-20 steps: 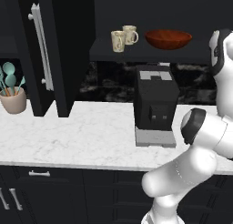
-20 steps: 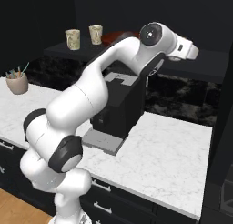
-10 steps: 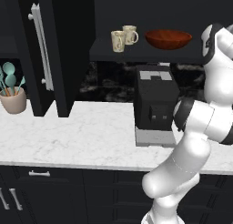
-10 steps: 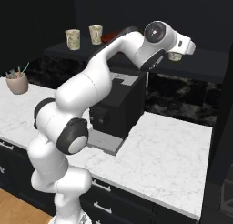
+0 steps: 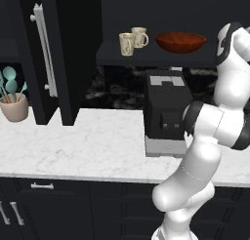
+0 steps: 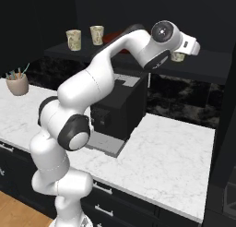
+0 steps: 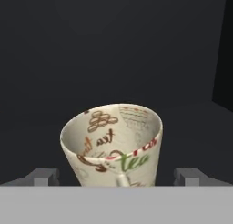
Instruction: Gather all objects into one cabinet and sort the glasses and bowls to opposite sides.
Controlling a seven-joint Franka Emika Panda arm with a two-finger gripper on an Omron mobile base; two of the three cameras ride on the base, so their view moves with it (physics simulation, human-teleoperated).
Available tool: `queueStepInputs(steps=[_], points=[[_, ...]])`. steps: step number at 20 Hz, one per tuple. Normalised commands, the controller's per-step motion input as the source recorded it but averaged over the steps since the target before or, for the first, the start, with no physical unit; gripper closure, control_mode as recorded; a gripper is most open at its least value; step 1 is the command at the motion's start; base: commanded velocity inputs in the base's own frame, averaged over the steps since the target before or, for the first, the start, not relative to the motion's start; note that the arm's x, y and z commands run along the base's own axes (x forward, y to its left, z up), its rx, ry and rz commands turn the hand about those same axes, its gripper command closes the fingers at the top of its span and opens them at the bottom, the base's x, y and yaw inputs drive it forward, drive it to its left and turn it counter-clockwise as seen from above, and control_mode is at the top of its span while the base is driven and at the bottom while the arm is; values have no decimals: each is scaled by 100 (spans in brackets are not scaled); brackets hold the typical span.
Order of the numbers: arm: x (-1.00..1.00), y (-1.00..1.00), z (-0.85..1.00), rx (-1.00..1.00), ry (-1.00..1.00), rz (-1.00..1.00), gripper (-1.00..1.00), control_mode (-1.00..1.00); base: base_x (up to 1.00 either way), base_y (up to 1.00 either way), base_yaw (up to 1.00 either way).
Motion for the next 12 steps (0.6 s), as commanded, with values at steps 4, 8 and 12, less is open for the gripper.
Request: queueStepInputs(steps=[4, 8, 12], points=[[0, 0, 0, -3, 0, 0, 100, -100, 0, 0, 0], [0, 2, 0, -2, 0, 0, 100, -100, 0, 0, 0], [0, 0, 0, 0, 0, 0, 100, -100, 0, 0, 0]])
